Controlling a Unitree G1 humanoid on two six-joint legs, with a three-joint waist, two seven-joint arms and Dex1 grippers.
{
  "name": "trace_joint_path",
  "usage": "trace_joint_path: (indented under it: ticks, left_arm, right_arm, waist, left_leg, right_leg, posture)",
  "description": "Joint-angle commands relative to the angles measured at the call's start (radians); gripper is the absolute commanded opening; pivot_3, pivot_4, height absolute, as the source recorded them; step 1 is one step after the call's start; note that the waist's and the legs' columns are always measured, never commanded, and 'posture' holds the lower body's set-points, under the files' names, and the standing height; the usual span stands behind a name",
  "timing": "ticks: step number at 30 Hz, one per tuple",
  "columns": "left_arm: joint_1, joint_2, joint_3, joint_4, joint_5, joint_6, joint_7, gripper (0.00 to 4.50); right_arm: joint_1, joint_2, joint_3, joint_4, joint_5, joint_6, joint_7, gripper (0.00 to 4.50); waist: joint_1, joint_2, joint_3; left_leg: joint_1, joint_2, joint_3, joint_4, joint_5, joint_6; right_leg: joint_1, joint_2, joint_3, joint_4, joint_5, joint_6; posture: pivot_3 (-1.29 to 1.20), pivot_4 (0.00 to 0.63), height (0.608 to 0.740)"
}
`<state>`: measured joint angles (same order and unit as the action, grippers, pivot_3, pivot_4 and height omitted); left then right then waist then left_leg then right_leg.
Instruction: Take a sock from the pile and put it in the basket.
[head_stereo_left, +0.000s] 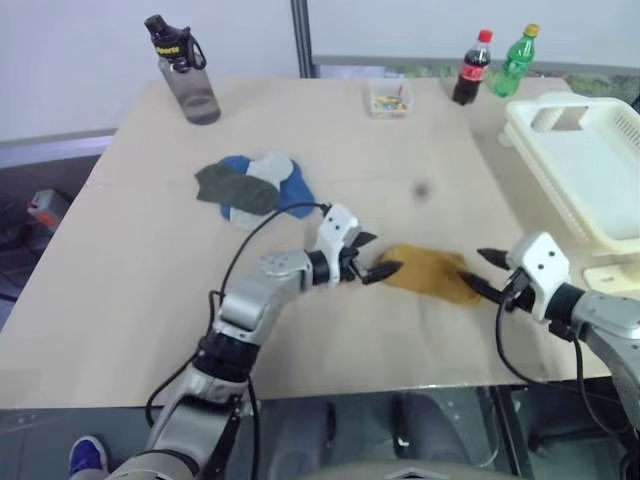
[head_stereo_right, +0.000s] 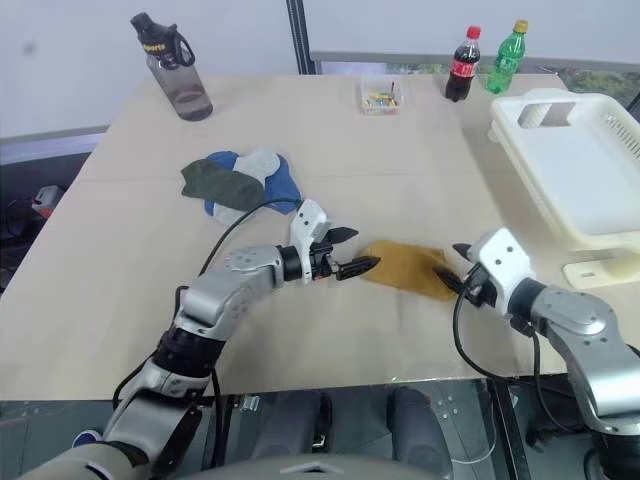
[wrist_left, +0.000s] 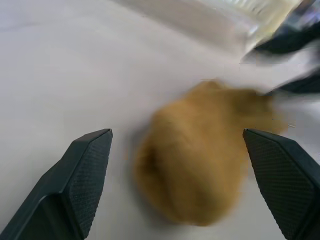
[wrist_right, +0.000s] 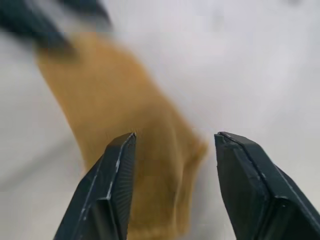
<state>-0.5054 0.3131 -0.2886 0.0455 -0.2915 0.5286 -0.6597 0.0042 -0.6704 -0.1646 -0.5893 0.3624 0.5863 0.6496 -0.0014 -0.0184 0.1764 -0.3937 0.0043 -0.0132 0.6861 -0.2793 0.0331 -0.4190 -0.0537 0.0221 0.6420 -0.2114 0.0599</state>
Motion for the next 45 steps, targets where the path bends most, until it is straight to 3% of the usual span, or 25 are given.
trace_joint_path:
  ticks: [1, 8, 14, 23, 27, 33, 34, 38, 45]
  left_arm:
    - [0.001, -0.022, 0.000, -0.006, 0.028, -0.066, -0.011, 4.50]
    - [0.031, 0.028, 0.061, -0.062, 0.009, -0.061, -0.060, 4.50]
    - [0.080, 0.105, 0.026, -0.104, 0.055, -0.133, -0.136, 4.50]
    - [0.074, 0.025, 0.018, -0.068, 0.072, -0.137, -0.120, 4.50]
    - [0.058, 0.001, 0.041, -0.066, 0.031, -0.094, -0.141, 3.18]
    - [0.048, 0.019, 0.016, -0.041, 0.082, -0.145, -0.150, 0.30]
    - [0.048, 0.022, 0.011, -0.039, 0.093, -0.159, -0.149, 0.05]
    - [0.042, 0.035, -0.003, -0.038, 0.156, -0.241, -0.135, 0.05]
    - [0.016, 0.129, -0.072, -0.026, 0.402, -0.487, -0.068, 0.05]
  right_arm:
    - [-0.039, 0.021, 0.002, -0.026, 0.015, 0.027, -0.041, 2.56]
    - [-0.112, 0.073, 0.242, 0.265, -0.218, -0.098, -0.111, 2.56]
    - [-0.112, 0.091, 0.253, 0.310, -0.234, -0.150, -0.093, 2.56]
    - [-0.109, 0.092, 0.250, 0.302, -0.245, -0.156, -0.078, 2.56]
    - [-0.109, 0.095, 0.251, 0.298, -0.247, -0.154, -0.077, 2.60]
    - [-0.109, 0.096, 0.249, 0.302, -0.248, -0.155, -0.075, 2.60]
    - [-0.109, 0.095, 0.249, 0.302, -0.249, -0.156, -0.075, 2.60]
    - [-0.108, 0.097, 0.251, 0.301, -0.249, -0.157, -0.074, 2.60]
    - [-0.112, 0.096, 0.260, 0.305, -0.254, -0.168, -0.061, 2.60]
  waist:
    - [-0.001, 0.000, 0.000]
    - [-0.008, 0.000, 0.000]
    - [-0.009, 0.000, -0.001]
    - [-0.008, 0.000, -0.001]
    - [-0.008, 0.000, -0.001]
    - [-0.008, 0.000, -0.001]
    - [-0.008, 0.000, -0.001]
    - [-0.008, 0.000, -0.001]
    - [-0.009, 0.000, -0.001]
  left_leg:
    - [0.000, 0.000, 0.000, 0.000, 0.000, 0.000]
    - [0.000, 0.000, 0.003, 0.000, 0.000, 0.000]
    - [0.002, 0.000, 0.002, 0.000, 0.000, 0.000]
    - [0.002, 0.001, 0.002, 0.000, 0.000, 0.000]
    - [0.002, 0.001, 0.002, 0.000, 0.000, 0.000]
    - [0.003, 0.001, 0.002, 0.000, 0.000, 0.000]
    - [0.003, 0.001, 0.002, 0.000, 0.000, 0.000]
    - [0.003, 0.001, 0.002, 0.000, 0.000, 0.000]
    - [0.003, 0.001, 0.002, 0.000, 0.000, 0.000]
  right_leg:
    - [0.000, 0.000, 0.000, 0.000, 0.000, 0.000]
    - [0.000, 0.000, 0.000, 0.000, 0.000, 0.000]
    - [0.001, 0.000, 0.001, 0.000, 0.000, 0.000]
    - [0.002, 0.000, 0.000, 0.001, 0.000, 0.000]
    - [0.002, 0.000, 0.001, 0.001, 0.000, 0.000]
    - [0.002, 0.000, 0.001, 0.001, 0.000, 0.000]
    - [0.002, 0.000, 0.001, 0.001, 0.000, 0.000]
    - [0.002, 0.000, 0.001, 0.001, 0.000, 0.000]
    - [0.002, 0.000, 0.001, 0.001, 0.000, 0.000]
  posture:
    - [0.00, 0.150, 0.740]
    - [0.00, 0.150, 0.740]
    - [0.00, 0.150, 0.740]
    - [0.00, 0.150, 0.740]
    - [0.00, 0.150, 0.740]
    - [0.00, 0.150, 0.740]
    - [0.00, 0.150, 0.740]
    - [0.00, 0.150, 0.740]
    - [0.00, 0.150, 0.740]
